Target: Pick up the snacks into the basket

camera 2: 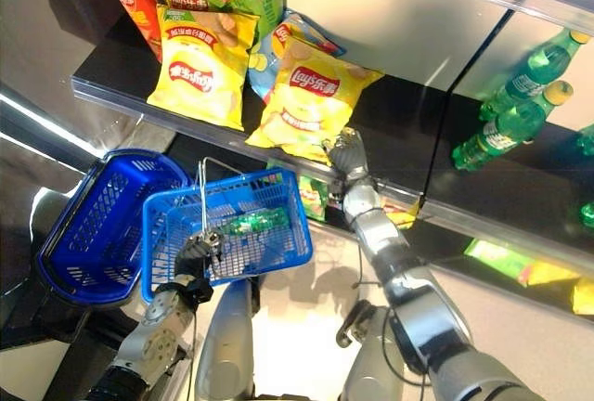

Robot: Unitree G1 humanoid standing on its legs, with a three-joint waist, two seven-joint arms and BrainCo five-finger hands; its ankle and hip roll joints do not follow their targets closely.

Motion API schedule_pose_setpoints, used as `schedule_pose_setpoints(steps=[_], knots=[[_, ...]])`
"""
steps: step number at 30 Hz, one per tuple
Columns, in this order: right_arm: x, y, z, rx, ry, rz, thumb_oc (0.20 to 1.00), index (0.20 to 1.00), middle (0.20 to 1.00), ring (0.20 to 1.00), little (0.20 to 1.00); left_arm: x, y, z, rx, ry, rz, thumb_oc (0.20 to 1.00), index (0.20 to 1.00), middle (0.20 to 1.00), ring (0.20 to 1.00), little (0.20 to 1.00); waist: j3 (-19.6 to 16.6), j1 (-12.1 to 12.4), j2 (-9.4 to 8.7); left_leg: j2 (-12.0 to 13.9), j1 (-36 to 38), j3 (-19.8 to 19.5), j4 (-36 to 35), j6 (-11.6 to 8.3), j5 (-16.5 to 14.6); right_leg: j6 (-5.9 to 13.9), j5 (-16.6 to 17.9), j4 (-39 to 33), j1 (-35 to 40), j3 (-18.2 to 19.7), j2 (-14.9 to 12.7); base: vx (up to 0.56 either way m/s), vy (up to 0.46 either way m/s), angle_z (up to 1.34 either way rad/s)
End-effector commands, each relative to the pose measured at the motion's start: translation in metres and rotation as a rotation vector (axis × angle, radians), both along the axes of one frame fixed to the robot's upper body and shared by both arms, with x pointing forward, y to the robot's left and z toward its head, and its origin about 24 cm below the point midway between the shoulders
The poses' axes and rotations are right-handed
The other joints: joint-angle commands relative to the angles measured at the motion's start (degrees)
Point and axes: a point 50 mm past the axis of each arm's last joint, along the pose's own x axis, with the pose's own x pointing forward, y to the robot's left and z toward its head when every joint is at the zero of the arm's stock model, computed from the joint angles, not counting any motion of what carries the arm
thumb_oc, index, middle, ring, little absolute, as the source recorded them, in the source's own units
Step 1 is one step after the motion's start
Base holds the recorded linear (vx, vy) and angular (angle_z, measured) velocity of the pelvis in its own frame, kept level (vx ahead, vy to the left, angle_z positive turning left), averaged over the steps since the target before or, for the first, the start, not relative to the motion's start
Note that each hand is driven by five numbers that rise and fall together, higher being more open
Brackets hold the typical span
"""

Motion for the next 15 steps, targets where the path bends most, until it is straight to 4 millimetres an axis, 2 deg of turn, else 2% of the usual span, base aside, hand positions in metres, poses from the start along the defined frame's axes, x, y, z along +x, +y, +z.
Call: schedule_pose_setpoints(steps=[1,6,7,9,15], knots=[[-0.006,-0.002,0.043,0.039,-0.237,0.014,0.200,0.200,0.200,0.200,0.200,0.011,0.003,0.068,-0.056,-0.393,0.035,0.200,0.200,0.200,0.200,0.200,-2.2,0.6,-0.88,-0.5,1.7,3.6,1.1,4.45,-1.7,4.85,7.1,-2.5,1.3,2.1,-1.0,0.00,0.000,0.00],[-0.023,-0.005,0.056,0.057,-0.342,0.033,0.200,0.200,0.200,0.200,0.200,0.009,0.004,0.071,-0.059,-0.406,0.042,0.200,0.200,0.200,0.200,0.200,-2.3,0.4,-1.07,-0.4,1.7,3.6,0.6,4.45,-1.6,5.00,7.1,-2.8,1.4,1.9,-1.0,0.00,0.000,0.00],[-0.031,-0.007,0.066,0.068,-0.403,0.039,0.200,0.200,0.200,0.200,0.200,0.007,0.006,0.070,-0.056,-0.406,0.054,0.200,0.200,0.200,0.200,0.200,-2.3,0.2,-1.21,-0.4,1.6,3.6,0.6,4.43,-1.5,5.05,7.2,-2.8,1.3,2.0,-1.1,0.00,0.000,0.00],[-0.039,-0.006,0.071,0.068,-0.448,0.056,0.200,0.200,0.200,0.200,0.200,0.005,0.007,0.070,-0.052,-0.405,0.059,0.200,0.200,0.200,0.200,0.200,-2.4,0.1,-1.41,-0.3,1.5,3.7,0.6,4.39,-1.3,5.03,7.2,-2.8,1.3,2.0,-1.1,0.00,0.000,0.00],[-0.044,-0.008,0.072,0.067,-0.466,0.063,0.200,0.200,0.200,0.200,0.200,0.003,0.009,0.071,-0.049,-0.413,0.063,0.200,0.200,0.200,0.200,0.200,-2.5,0.1,-1.71,-0.3,1.7,3.7,0.3,4.39,-1.2,5.07,7.3,-3.1,1.4,2.1,-1.0,0.00,0.000,0.00]])
